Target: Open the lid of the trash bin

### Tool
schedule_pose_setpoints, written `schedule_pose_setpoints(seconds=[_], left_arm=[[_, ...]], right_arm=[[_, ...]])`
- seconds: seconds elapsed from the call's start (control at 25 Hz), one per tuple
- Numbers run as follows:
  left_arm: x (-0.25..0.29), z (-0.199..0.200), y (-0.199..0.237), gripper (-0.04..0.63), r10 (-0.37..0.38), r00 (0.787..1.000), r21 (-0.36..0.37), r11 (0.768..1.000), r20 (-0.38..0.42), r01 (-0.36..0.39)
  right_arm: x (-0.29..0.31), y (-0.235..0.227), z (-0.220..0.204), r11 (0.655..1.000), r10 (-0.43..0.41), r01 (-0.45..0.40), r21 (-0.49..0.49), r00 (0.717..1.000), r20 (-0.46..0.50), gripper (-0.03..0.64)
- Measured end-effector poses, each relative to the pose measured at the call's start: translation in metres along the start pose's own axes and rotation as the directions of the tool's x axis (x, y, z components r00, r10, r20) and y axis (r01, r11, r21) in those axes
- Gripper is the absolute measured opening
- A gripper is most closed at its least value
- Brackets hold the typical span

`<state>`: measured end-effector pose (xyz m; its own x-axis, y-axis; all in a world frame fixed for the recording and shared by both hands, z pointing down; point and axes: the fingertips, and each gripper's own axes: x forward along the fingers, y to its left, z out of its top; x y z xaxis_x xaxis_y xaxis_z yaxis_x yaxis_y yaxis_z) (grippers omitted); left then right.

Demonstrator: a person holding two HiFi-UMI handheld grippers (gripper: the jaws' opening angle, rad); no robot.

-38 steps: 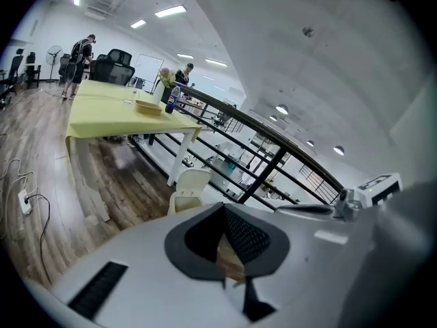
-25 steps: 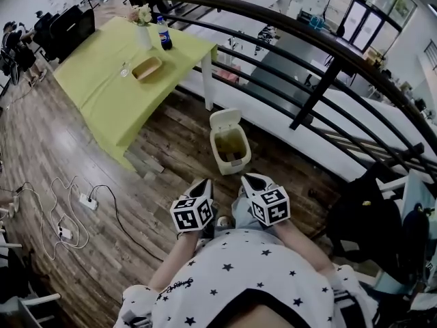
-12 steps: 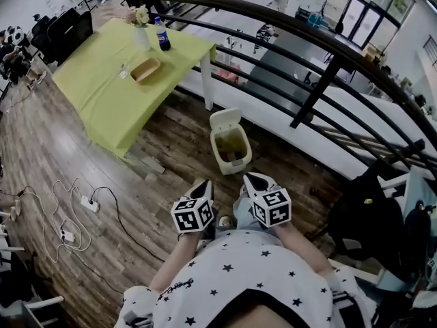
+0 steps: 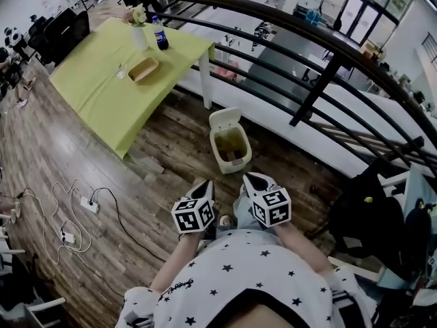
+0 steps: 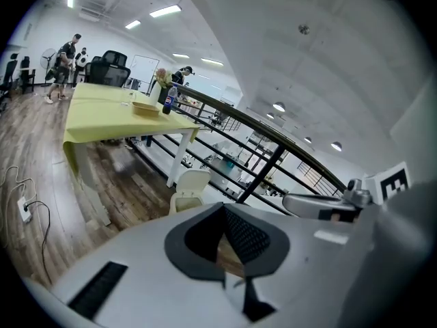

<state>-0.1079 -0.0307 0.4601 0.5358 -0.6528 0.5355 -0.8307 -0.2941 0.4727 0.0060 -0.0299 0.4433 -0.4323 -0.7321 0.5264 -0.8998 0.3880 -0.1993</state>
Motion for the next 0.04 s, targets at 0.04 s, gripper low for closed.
schedule_pose_setpoints(seconds=[0.04], left_arm=[[0.0009,0.0007,0.0005,0.008,-0.002,1.0,0.0,1.0,-0.001,0.002]], right_arm=[[0.0013,0.0,0.0003,1.0,0.001,-0.001,0.0,1.0,-0.001,-0.008]])
